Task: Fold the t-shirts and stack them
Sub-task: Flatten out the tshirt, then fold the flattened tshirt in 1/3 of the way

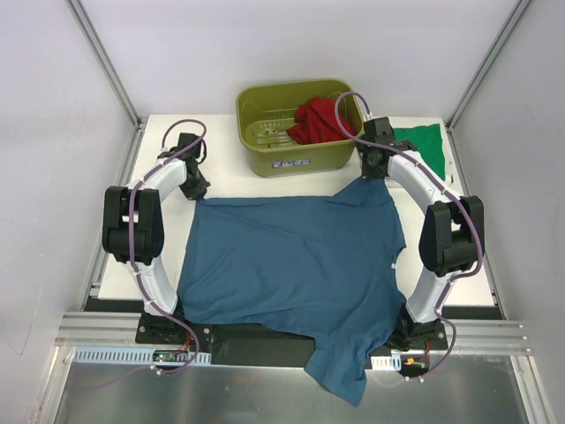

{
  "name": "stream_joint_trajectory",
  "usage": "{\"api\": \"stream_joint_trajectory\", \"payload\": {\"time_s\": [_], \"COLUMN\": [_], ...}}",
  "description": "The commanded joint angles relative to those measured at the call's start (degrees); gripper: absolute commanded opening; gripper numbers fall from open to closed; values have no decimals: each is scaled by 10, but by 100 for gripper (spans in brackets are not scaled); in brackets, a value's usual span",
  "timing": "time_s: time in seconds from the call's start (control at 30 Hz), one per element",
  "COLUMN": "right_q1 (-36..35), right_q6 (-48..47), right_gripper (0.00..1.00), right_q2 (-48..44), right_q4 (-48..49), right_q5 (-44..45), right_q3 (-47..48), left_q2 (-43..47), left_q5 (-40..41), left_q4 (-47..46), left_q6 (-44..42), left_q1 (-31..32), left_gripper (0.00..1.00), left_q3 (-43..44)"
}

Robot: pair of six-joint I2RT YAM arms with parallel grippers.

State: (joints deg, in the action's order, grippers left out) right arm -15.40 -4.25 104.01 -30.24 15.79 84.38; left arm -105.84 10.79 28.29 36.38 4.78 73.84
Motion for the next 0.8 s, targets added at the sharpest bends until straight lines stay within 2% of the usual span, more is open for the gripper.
{"api": "stream_joint_trajectory", "payload": {"time_s": [0.0, 0.2, 0.53, 0.6, 0.77], "right_q1": [1, 0, -5, -23, -49], "right_q6": [19, 67, 114, 126, 159], "right_gripper": [1, 1, 2, 2, 3], "right_q2": [-25, -125, -360, -404, -498], "right_q4": [-8, -74, -140, -161, -210], "right_q5": [-16, -28, -82, -89, -92], "right_q3": [30, -26, -216, -249, -299], "left_q2": [13, 105, 295, 344, 438], "left_q5": [-8, -1, -38, -73, -73], "left_q4": [-8, -10, -23, -23, -16], "left_q6": [-18, -10, 20, 32, 70], "left_q1": [-6, -6, -6, -6, -6], "left_gripper": [0, 0, 0, 0, 0], "left_q3": [22, -64, -236, -275, -352]}}
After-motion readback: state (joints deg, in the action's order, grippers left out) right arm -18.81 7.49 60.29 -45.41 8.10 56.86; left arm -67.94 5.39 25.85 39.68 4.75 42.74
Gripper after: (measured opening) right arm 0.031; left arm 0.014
